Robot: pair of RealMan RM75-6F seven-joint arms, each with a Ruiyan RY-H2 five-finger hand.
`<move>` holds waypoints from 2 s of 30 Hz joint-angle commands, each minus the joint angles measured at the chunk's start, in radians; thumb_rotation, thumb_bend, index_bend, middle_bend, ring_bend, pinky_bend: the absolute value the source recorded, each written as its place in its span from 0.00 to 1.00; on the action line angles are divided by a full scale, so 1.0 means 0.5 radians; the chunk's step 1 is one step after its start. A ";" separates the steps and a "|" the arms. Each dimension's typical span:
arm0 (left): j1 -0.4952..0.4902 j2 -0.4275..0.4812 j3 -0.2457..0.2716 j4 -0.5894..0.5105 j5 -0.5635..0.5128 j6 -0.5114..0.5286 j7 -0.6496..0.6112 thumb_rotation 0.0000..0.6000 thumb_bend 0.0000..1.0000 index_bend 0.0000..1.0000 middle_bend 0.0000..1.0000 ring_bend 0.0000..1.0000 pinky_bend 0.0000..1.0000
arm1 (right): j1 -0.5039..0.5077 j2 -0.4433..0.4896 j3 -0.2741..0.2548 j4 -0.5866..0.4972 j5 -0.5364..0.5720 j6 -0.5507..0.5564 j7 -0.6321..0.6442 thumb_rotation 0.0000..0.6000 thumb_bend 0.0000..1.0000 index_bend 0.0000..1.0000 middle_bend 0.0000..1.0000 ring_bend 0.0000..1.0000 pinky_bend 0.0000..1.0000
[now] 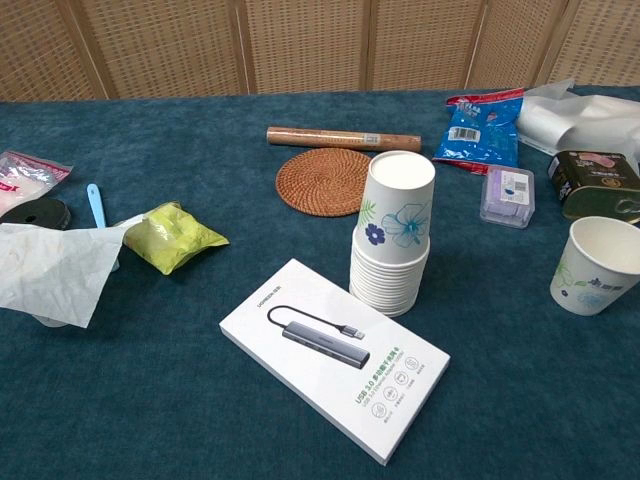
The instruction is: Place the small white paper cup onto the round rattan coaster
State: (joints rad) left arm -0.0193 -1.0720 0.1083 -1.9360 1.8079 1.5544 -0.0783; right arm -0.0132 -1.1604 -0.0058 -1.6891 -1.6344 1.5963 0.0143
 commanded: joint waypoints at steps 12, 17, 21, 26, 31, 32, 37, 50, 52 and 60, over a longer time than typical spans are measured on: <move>-0.025 0.003 -0.013 -0.029 0.002 -0.011 0.003 1.00 0.46 0.14 0.04 0.00 0.00 | 0.036 -0.034 0.008 -0.020 0.008 -0.071 -0.045 1.00 0.45 0.00 0.00 0.00 0.00; -0.063 0.031 -0.033 -0.054 0.006 -0.036 -0.014 1.00 0.46 0.14 0.04 0.00 0.00 | 0.094 -0.034 0.025 -0.087 0.016 -0.160 -0.104 1.00 0.44 0.00 0.00 0.00 0.00; -0.089 0.056 -0.044 -0.094 0.024 -0.049 -0.012 1.00 0.46 0.14 0.04 0.00 0.00 | 0.152 -0.050 0.037 -0.140 0.032 -0.256 -0.172 1.00 0.42 0.00 0.00 0.00 0.00; -0.114 0.065 -0.053 -0.111 0.025 -0.065 -0.032 1.00 0.46 0.14 0.04 0.00 0.00 | 0.225 -0.101 0.061 -0.206 0.136 -0.406 -0.245 1.00 0.39 0.00 0.00 0.00 0.00; -0.127 0.042 -0.059 -0.096 0.004 -0.080 -0.049 1.00 0.46 0.14 0.04 0.00 0.00 | 0.295 -0.178 0.080 -0.223 0.236 -0.539 -0.347 1.00 0.33 0.00 0.00 0.00 0.00; -0.129 0.043 -0.058 -0.095 -0.001 -0.085 -0.048 1.00 0.46 0.14 0.04 0.00 0.00 | 0.304 -0.193 0.087 -0.225 0.258 -0.555 -0.367 1.00 0.31 0.00 0.00 0.00 0.00; -0.139 0.044 -0.046 -0.086 -0.015 -0.111 -0.053 1.00 0.46 0.14 0.04 0.00 0.00 | 0.356 -0.283 0.100 -0.202 0.324 -0.629 -0.447 1.00 0.28 0.00 0.00 0.00 0.00; -0.138 0.034 -0.035 -0.039 -0.073 -0.122 -0.090 1.00 0.46 0.14 0.04 0.00 0.00 | 0.465 -0.400 0.137 -0.096 0.470 -0.771 -0.466 1.00 0.28 0.00 0.00 0.00 0.00; -0.135 0.032 -0.037 -0.031 -0.083 -0.114 -0.100 1.00 0.46 0.14 0.04 0.00 0.00 | 0.478 -0.416 0.145 -0.078 0.468 -0.770 -0.451 1.00 0.28 0.00 0.00 0.00 0.00; -0.121 0.010 -0.035 0.001 -0.087 -0.089 -0.107 1.00 0.46 0.11 0.03 0.00 0.00 | 0.529 -0.475 0.168 0.051 0.454 -0.780 -0.376 1.00 0.31 0.20 0.09 0.02 0.13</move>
State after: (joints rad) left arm -0.0802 -1.0667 0.0908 -1.9356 1.7642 1.5096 -0.1318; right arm 0.2458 -1.3917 0.0757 -1.6712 -1.4054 1.2083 -0.1822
